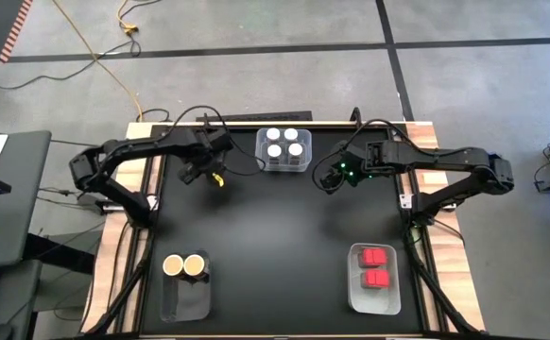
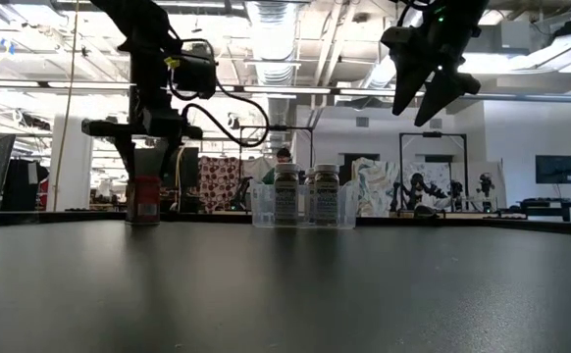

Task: Sort spices by type
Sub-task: Put the red spice bottle into the white bin

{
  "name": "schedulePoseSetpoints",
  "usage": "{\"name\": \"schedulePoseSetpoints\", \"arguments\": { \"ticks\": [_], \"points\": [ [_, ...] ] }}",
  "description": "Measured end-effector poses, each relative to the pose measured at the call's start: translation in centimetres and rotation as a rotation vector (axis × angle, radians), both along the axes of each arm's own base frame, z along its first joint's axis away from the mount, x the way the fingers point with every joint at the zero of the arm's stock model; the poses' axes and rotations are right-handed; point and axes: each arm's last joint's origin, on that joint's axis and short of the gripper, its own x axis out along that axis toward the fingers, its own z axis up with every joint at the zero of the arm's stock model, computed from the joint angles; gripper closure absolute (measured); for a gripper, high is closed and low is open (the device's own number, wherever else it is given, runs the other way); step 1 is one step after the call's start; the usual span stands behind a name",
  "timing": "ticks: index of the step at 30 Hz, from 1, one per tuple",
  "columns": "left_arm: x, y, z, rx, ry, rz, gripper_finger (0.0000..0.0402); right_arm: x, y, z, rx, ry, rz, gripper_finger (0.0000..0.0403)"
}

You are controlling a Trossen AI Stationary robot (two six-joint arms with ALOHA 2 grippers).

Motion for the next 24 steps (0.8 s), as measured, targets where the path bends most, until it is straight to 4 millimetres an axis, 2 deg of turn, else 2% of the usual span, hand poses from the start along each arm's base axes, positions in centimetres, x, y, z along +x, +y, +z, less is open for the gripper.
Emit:
{"name": "schedulePoseSetpoints", "arguments": {
  "ticks": [11,15,24],
  "points": [
    [1.9,-5.4,0.5,-0.006,-0.072,0.196,0.0198,0.0,0.0,0.0,-0.009,0.011,0.020,0.0122],
    [3.0,-7.8,1.8,-0.008,-0.167,0.292,0.0198,-0.1,0.0,-0.1,-0.023,0.037,0.053,0.0122],
    [5.0,-13.7,6.2,-0.100,-0.432,0.493,0.0198,-0.5,0.1,-0.2,-0.075,0.117,0.187,0.0122]
  ]
}}
